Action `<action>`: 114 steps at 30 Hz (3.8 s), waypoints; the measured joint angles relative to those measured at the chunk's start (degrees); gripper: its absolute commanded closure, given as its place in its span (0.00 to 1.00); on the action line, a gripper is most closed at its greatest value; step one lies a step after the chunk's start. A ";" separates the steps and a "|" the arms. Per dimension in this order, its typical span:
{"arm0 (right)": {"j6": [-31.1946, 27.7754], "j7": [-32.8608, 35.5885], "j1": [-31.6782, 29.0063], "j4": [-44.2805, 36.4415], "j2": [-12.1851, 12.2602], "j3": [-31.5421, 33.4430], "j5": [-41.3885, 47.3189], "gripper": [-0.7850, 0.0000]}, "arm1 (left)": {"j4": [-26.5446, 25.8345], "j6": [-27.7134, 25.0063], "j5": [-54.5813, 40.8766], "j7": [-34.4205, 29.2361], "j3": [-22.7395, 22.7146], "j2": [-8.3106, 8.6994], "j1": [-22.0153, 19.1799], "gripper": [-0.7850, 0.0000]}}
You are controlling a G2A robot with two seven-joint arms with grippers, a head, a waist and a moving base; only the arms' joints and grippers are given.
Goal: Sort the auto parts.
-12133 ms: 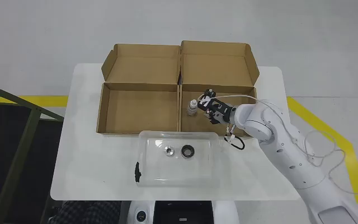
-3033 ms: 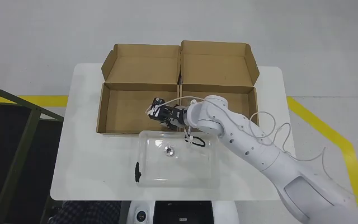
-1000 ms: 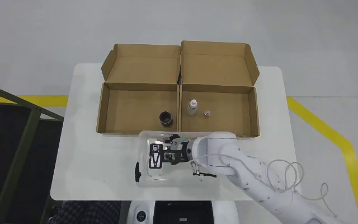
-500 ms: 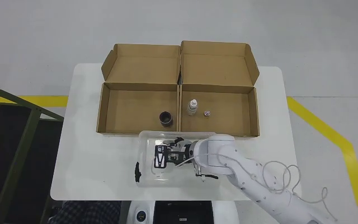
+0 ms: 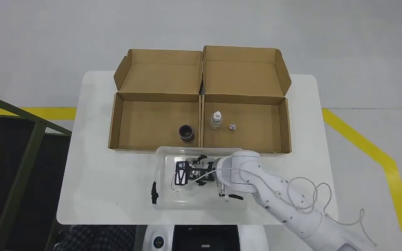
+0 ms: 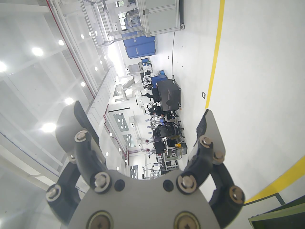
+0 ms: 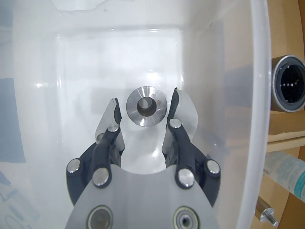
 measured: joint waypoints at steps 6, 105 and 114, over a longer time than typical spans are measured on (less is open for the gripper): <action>-0.02 -0.69 0.17 0.47 -0.13 -0.02 -0.16 0.80 | 0.00 0.00 0.00 0.00 0.00 0.00 0.00 0.00; 0.62 -14.47 6.10 -4.99 2.79 11.84 13.10 1.00 | 0.00 0.00 0.00 0.00 0.00 0.00 0.00 0.00; 5.77 -13.15 14.36 2.80 0.08 6.21 13.38 1.00 | 0.00 0.00 0.00 0.00 0.00 0.00 0.00 0.00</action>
